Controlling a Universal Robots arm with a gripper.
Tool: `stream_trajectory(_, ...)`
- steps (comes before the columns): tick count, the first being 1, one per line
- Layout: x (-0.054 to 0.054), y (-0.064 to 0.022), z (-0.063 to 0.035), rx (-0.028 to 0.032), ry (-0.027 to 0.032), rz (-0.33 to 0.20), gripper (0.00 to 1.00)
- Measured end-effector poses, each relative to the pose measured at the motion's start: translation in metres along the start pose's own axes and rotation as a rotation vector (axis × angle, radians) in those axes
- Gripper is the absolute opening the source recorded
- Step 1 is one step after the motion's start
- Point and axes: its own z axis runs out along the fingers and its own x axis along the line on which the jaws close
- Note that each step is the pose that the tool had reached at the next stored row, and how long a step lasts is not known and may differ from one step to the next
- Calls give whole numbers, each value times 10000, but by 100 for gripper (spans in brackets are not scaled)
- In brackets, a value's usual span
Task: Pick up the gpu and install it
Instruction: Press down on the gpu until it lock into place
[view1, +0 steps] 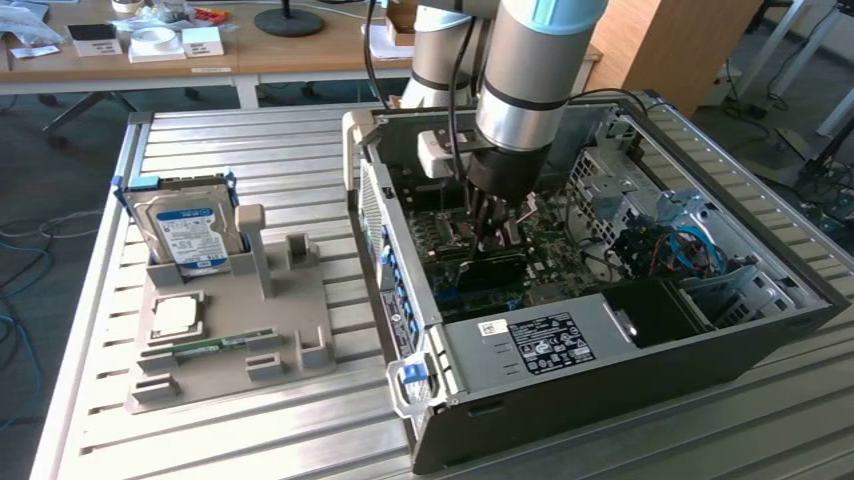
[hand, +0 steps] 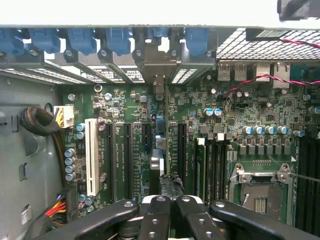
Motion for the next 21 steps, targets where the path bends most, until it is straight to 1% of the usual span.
stream_trajectory(21,5,11,14,0,1,0,11)
